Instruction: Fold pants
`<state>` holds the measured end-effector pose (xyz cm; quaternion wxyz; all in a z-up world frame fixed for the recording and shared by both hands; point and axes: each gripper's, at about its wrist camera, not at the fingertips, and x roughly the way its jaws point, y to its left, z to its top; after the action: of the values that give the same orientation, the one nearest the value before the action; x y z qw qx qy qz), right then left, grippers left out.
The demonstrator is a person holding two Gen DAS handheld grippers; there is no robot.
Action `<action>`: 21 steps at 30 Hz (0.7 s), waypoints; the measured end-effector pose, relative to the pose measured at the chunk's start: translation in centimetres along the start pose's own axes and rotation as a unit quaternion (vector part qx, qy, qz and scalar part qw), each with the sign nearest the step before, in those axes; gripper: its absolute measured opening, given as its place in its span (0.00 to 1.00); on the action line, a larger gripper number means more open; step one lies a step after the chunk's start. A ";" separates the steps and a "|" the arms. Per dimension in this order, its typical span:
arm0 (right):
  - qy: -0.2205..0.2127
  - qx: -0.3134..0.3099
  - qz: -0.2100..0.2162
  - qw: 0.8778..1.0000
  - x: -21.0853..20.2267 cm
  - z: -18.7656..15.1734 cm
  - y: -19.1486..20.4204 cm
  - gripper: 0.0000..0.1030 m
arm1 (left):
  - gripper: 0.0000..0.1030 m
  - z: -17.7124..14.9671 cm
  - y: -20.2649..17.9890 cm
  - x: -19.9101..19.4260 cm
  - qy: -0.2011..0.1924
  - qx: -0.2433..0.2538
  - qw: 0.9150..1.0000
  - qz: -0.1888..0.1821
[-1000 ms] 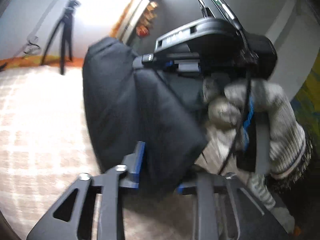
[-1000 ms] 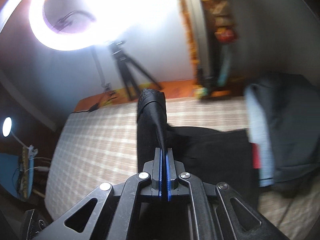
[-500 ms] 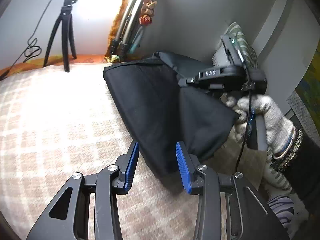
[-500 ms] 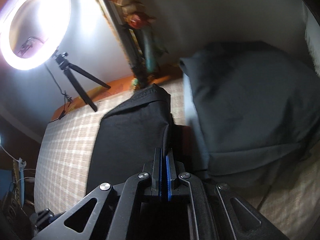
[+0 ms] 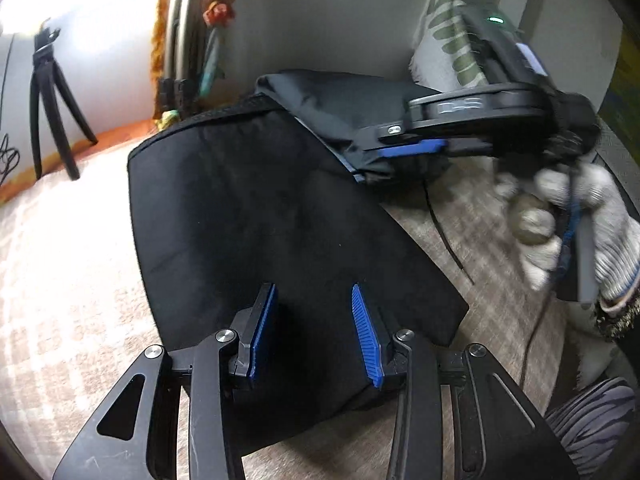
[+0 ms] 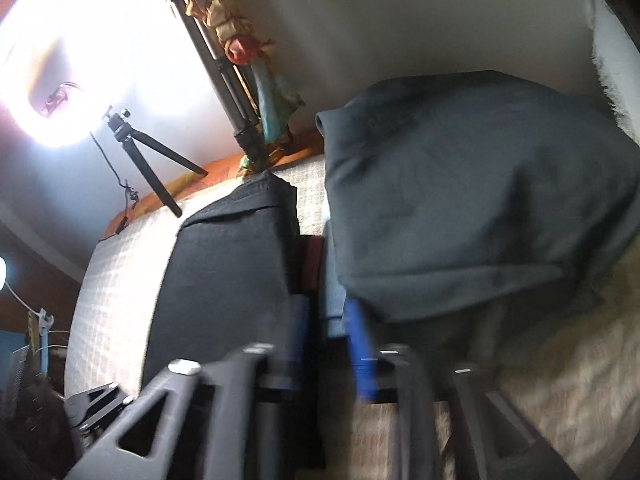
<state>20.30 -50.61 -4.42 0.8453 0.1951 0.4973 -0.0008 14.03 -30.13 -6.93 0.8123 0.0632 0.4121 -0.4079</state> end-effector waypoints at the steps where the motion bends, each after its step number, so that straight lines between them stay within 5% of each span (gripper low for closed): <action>1: -0.002 0.004 0.011 1.000 -0.7 -0.5 0.3 0.43 | 0.36 0.1 0.4 -0.4 -0.003 -0.001 1.000 0.001; 3: 0.003 0.010 0.036 0.999 -1.2 -1.3 0.7 0.45 | 0.36 0.7 1.6 -1.5 -0.018 0.004 1.000 0.019; 5: 0.014 0.005 0.049 0.999 -1.3 -2.2 1.1 0.67 | 0.36 1.2 3.1 -2.2 -0.024 0.002 0.999 0.040; 7: 0.021 -0.004 0.047 0.999 -0.5 -3.1 1.9 0.74 | 0.36 1.9 5.4 -2.2 -0.023 -0.020 0.998 0.056; 21: 0.044 0.047 0.094 0.993 4.4 -4.8 -0.8 0.70 | 0.36 7.2 11.1 5.2 0.005 0.001 0.987 0.163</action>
<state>18.34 -48.90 -10.44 0.8088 0.2803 0.5130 0.0642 28.09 -29.15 -8.59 0.8657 0.1327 0.4000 -0.2701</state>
